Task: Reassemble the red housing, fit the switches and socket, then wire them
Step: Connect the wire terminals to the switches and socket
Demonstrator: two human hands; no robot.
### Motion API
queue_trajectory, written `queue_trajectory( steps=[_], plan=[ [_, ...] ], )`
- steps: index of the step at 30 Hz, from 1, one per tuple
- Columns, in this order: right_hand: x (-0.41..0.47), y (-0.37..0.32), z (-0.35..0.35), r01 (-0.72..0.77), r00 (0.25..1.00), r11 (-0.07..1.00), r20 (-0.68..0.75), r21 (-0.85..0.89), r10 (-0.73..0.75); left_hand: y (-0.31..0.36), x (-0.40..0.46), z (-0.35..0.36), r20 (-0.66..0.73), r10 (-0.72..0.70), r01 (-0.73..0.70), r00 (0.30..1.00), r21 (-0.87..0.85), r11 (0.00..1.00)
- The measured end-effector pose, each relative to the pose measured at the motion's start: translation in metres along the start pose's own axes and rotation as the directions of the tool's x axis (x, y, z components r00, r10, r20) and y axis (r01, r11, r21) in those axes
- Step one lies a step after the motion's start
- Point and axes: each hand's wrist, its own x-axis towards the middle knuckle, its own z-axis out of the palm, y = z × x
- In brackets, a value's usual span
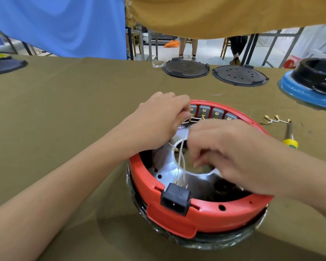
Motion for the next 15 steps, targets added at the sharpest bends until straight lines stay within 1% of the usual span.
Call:
queue_trajectory(
  steps=[1,2,3,5,8,10,12,15],
  plan=[
    [0.001,-0.001,-0.004,0.014,0.998,1.0,-0.061,-0.009,-0.014,0.0,0.0,0.0,-0.001,0.006,-0.006,1.0,0.004,1.0],
    [-0.003,-0.001,-0.003,0.019,0.997,0.999,-0.08,0.026,-0.017,0.0,0.0,0.0,0.0,0.007,-0.007,1.0,0.012,1.0],
    [-0.006,0.003,-0.001,0.028,0.995,0.999,-0.099,0.02,-0.026,0.0,0.0,0.001,0.001,0.005,-0.005,1.0,0.016,1.0],
    [-0.006,0.009,0.001,0.01,0.994,1.0,-0.112,0.019,-0.008,-0.001,0.0,0.001,-0.002,0.009,-0.009,1.0,0.01,1.0],
    [-0.007,0.017,-0.006,-0.03,0.997,0.999,-0.067,-0.021,0.028,-0.002,-0.002,0.001,-0.024,0.025,-0.025,0.999,-0.004,1.0],
    [-0.011,0.019,-0.015,-0.055,0.995,0.998,-0.09,-0.015,0.053,-0.002,-0.002,0.001,-0.034,0.028,-0.029,0.999,-0.017,0.999],
    [-0.014,0.021,-0.027,-0.059,0.983,0.997,-0.169,0.056,0.068,-0.001,-0.003,0.0,-0.043,0.041,-0.043,0.998,-0.03,0.999],
    [-0.017,0.029,-0.04,-0.03,0.954,0.977,-0.286,0.209,0.091,-0.001,-0.004,-0.001,-0.061,0.07,-0.073,0.996,-0.05,0.996]
  ],
)
